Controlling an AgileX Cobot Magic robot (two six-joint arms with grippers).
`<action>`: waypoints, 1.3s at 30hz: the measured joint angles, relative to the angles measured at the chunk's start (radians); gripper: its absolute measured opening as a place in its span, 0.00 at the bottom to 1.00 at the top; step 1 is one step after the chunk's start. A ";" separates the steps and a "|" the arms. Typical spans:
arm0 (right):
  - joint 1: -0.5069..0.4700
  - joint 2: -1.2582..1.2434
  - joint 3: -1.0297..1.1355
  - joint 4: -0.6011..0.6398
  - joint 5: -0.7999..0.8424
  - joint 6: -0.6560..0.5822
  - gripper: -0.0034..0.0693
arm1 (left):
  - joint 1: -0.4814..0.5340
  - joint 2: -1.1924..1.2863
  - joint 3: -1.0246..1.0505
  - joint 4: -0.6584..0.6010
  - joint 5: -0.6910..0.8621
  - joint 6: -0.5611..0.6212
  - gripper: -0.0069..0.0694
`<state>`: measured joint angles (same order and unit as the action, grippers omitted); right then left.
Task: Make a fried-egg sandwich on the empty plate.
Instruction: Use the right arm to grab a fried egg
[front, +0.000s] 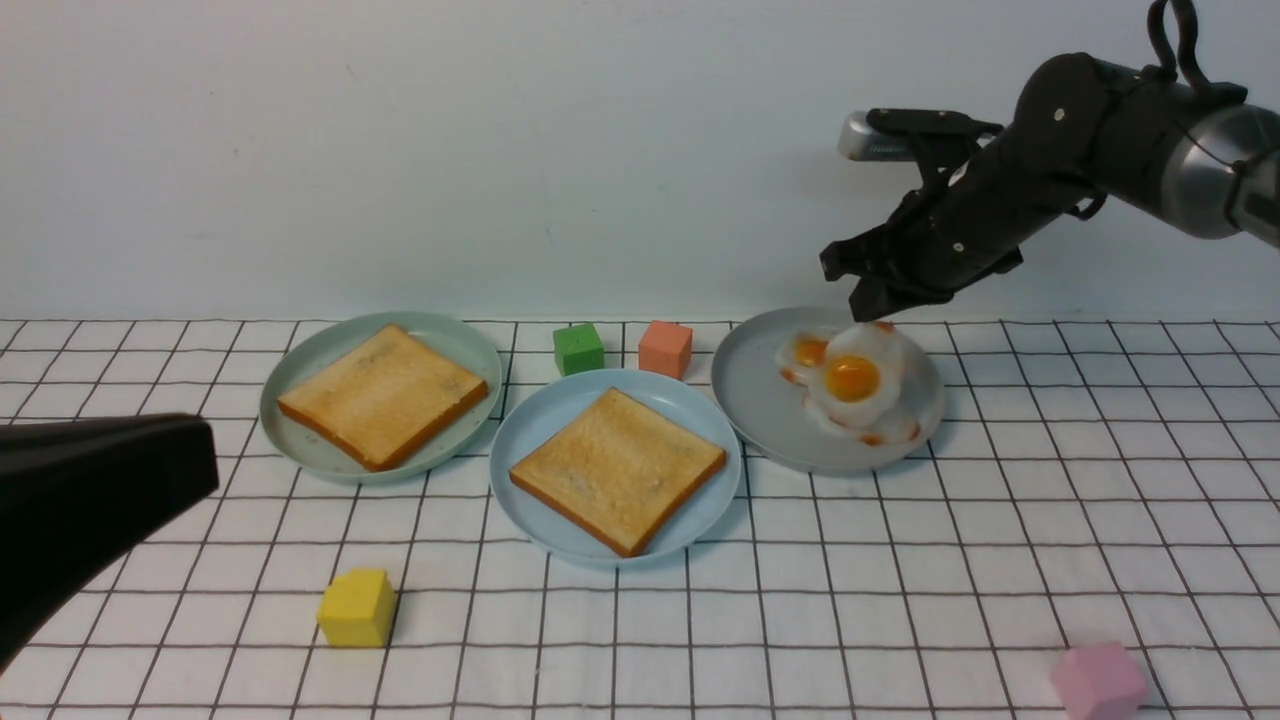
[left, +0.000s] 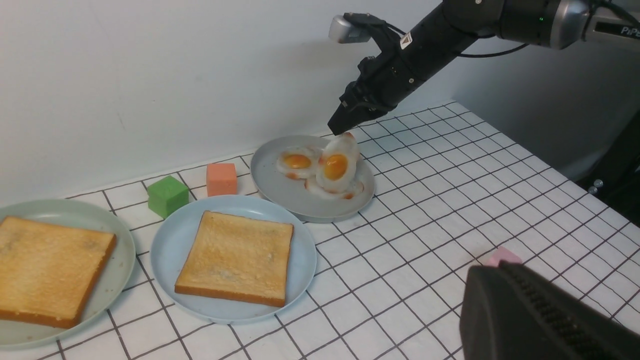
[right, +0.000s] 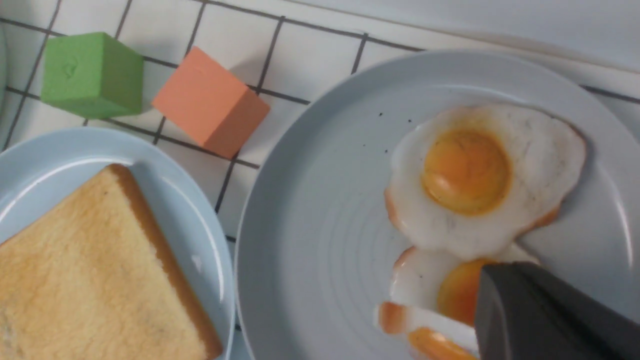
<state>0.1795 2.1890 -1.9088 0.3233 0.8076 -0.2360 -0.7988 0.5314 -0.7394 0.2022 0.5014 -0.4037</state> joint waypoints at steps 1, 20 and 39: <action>0.000 0.010 0.000 -0.006 -0.009 0.000 0.03 | 0.000 0.000 0.000 0.000 0.001 0.000 0.10; 0.000 0.105 0.000 -0.024 -0.147 -0.001 0.04 | 0.000 0.000 0.000 0.000 0.027 0.000 0.10; 0.175 -0.074 0.146 -0.482 0.172 0.137 0.32 | 0.000 0.000 0.000 0.008 0.027 0.000 0.10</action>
<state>0.3547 2.1146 -1.7624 -0.1586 0.9795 -0.0986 -0.7988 0.5314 -0.7394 0.2098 0.5281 -0.4037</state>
